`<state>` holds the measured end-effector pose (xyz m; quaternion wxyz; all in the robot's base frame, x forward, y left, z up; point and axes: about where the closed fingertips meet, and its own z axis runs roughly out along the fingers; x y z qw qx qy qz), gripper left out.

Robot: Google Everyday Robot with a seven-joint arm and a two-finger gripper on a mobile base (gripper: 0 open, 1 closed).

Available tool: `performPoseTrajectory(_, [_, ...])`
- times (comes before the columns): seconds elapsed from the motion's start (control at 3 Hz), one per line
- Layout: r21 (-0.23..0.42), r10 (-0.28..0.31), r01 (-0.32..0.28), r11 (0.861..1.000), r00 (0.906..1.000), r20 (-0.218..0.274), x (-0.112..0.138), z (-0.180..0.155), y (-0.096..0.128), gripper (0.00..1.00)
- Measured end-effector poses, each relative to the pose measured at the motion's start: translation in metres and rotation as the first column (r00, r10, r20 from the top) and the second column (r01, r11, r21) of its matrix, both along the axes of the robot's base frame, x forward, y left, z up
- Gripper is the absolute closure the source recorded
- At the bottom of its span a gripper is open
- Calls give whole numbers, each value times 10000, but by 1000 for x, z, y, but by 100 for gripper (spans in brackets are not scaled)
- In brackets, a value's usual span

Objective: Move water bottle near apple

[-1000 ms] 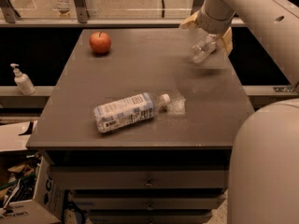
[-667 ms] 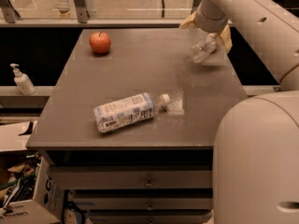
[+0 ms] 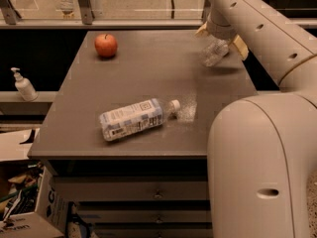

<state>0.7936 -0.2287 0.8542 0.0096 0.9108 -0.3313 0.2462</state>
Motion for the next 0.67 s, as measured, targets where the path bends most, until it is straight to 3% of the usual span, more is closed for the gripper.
performPoseTrajectory(0.67, [347, -611, 636, 9974, 9958, -687, -10, -12, 5, 41])
